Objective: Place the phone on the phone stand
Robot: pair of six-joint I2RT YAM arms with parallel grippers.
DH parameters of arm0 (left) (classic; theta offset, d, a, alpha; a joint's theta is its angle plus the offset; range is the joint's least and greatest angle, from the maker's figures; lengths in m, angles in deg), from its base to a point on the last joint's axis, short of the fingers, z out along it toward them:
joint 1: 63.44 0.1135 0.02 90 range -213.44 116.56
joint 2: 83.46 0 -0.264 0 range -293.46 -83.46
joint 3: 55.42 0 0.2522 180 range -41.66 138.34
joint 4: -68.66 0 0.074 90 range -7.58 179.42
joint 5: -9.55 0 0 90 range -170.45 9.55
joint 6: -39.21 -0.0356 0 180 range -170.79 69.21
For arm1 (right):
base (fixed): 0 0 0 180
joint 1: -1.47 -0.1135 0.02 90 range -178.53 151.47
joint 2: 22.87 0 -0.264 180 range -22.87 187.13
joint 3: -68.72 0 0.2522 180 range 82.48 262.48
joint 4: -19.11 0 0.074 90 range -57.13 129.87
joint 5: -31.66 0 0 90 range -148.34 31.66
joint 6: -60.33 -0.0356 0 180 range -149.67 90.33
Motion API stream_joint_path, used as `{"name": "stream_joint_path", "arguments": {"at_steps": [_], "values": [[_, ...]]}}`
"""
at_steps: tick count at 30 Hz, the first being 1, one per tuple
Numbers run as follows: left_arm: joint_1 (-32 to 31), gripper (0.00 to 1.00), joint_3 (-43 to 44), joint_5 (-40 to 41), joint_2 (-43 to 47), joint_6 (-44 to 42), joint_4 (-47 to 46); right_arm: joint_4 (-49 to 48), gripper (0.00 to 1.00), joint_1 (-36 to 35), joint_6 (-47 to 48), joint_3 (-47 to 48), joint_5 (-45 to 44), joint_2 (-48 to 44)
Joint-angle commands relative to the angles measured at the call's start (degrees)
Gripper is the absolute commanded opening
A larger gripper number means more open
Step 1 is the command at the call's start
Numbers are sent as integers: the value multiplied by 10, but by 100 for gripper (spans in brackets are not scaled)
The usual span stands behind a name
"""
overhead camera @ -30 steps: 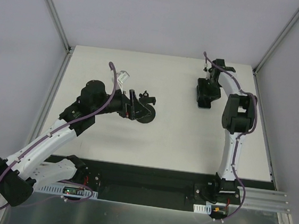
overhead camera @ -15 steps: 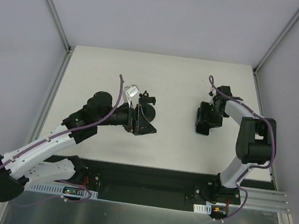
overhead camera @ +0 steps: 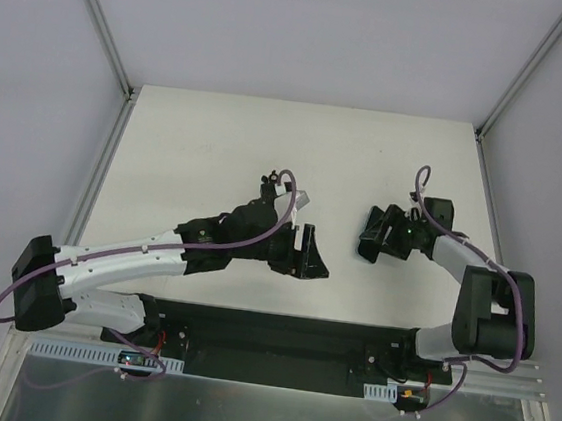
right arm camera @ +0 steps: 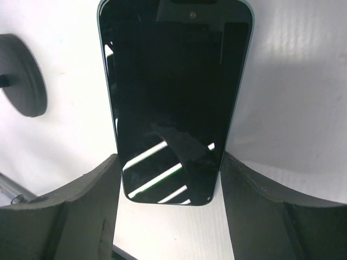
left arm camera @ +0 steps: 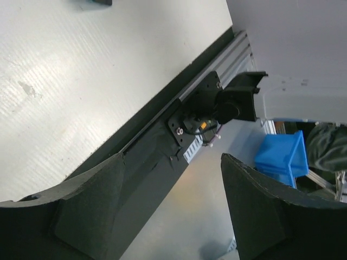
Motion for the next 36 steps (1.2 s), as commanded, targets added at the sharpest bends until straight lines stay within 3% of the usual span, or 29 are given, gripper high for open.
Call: {"name": "stream_joint_path", "arguments": {"at_steps": [1, 3, 7, 11, 16, 19, 25, 28, 29, 30, 36], "values": [[-18, 73, 44, 106, -32, -8, -5, -140, 1, 4, -60, -66, 96, -80], [-17, 79, 43, 171, -42, -15, -2, -167, 1, 4, -61, -92, 101, -107], [-11, 84, 99, 211, -89, -85, 16, -175, 1, 4, -44, -141, 106, -204], [26, 85, 205, 154, -172, -107, 47, -173, 1, 4, -45, -163, 126, -297], [55, 76, 288, 75, -273, -141, 51, -103, 1, -4, -18, -145, 127, -408], [55, 78, 349, 26, -311, -169, 49, -81, 1, -12, -20, -137, 130, -451], [51, 81, 389, -49, -348, -182, 34, -50, 1, -40, -16, -118, 131, -476], [51, 67, 390, -31, -358, -181, 33, -50, 1, -56, -16, -112, 128, -489], [51, 59, 389, -28, -359, -181, 34, -43, 1, -67, -14, -110, 122, -492], [52, 44, 388, -26, -360, -180, 33, -39, 1, -71, -13, -107, 120, -496], [53, 12, 383, -60, -345, -202, 34, 3, 2, -113, 10, -91, 105, -523]]}}
